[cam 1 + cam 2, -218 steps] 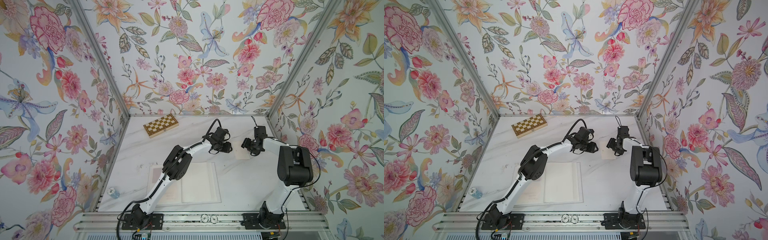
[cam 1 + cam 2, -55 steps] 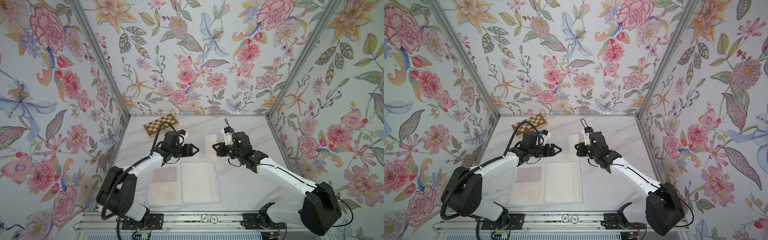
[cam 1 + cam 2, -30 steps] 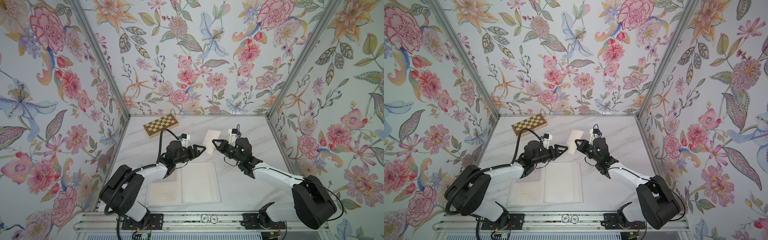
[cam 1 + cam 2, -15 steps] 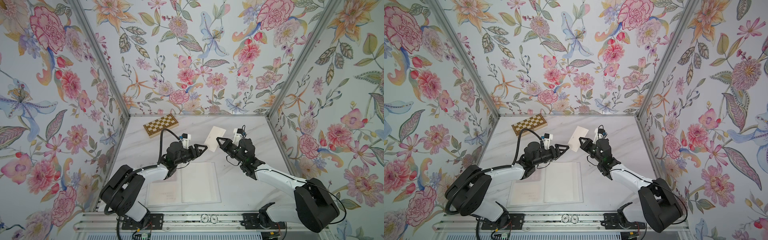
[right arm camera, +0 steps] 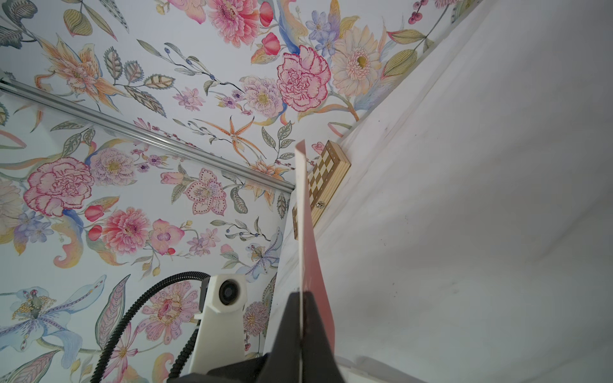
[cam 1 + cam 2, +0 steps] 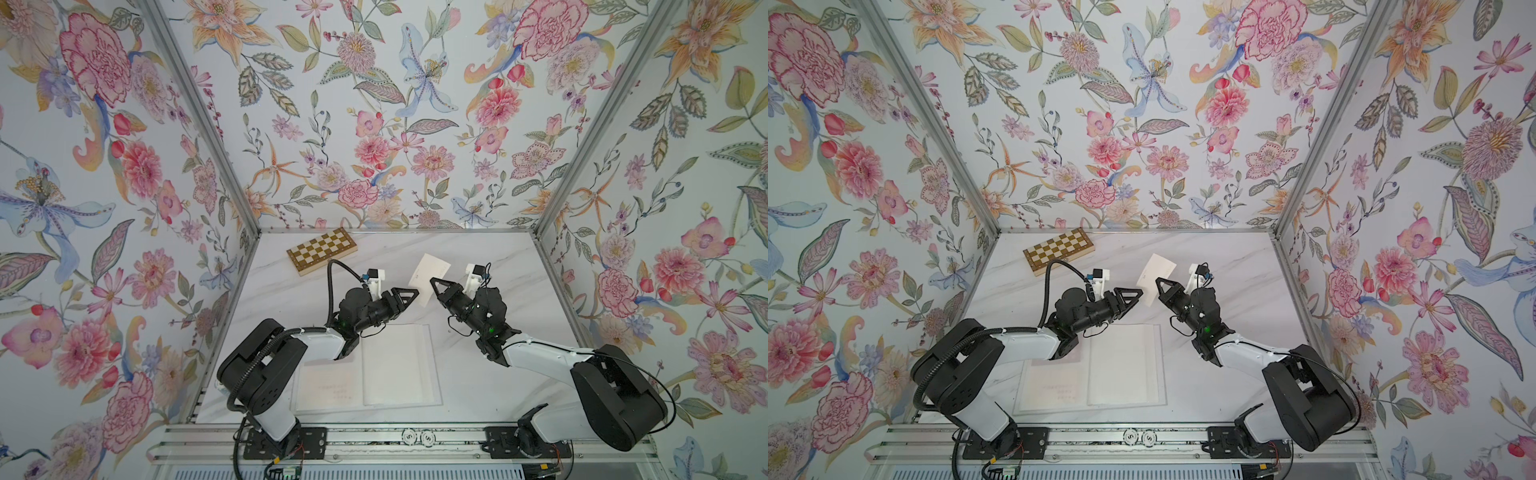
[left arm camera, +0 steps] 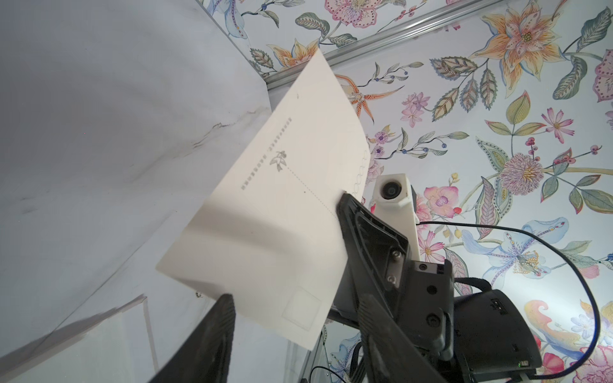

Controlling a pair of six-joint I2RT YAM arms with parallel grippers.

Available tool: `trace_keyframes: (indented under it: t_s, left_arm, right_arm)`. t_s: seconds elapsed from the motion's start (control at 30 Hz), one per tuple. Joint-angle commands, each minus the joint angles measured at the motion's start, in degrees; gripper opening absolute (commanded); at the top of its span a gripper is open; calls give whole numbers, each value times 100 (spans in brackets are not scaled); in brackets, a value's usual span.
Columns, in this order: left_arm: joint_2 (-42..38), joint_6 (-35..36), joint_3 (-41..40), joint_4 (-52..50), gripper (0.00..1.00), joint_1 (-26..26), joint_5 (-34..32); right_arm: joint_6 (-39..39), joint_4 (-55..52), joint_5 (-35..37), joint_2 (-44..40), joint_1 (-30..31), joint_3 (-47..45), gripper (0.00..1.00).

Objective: Place the photos into the photo albums
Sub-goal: Pick up the photo at the center of the board.

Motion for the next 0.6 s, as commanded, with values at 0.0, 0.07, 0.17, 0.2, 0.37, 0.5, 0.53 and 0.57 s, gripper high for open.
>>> trace_keyframes:
  t_s: [0.0, 0.07, 0.17, 0.2, 0.37, 0.5, 0.53, 0.57]
  left_arm:
    - [-148, 18, -128, 164, 58, -46, -139]
    - [-175, 51, -133, 127, 58, -41, -146]
    - [-166, 24, -114, 161, 58, -46, -144]
    - [-153, 29, -95, 163, 58, -47, -152]
    - [-44, 38, 23, 234, 58, -55, -153]
    - [117, -76, 154, 481, 52, -75, -119]
    - [152, -96, 166, 517, 50, -83, -119]
    - [161, -97, 170, 543, 48, -83, -139]
  right_arm:
    - [-83, -41, 182, -286, -52, -56, 0]
    - [-142, -138, 215, -368, -59, -50, 0]
    - [-190, -173, 241, -400, -69, -64, 0]
    - [-179, -174, 217, -386, -70, -59, 0]
    - [-13, 151, 4, -120, 11, 2, 0]
    - [149, 546, -160, 185, 74, 24, 0]
    - [175, 649, -249, 272, 72, 50, 0]
    - [187, 717, -298, 321, 83, 66, 0]
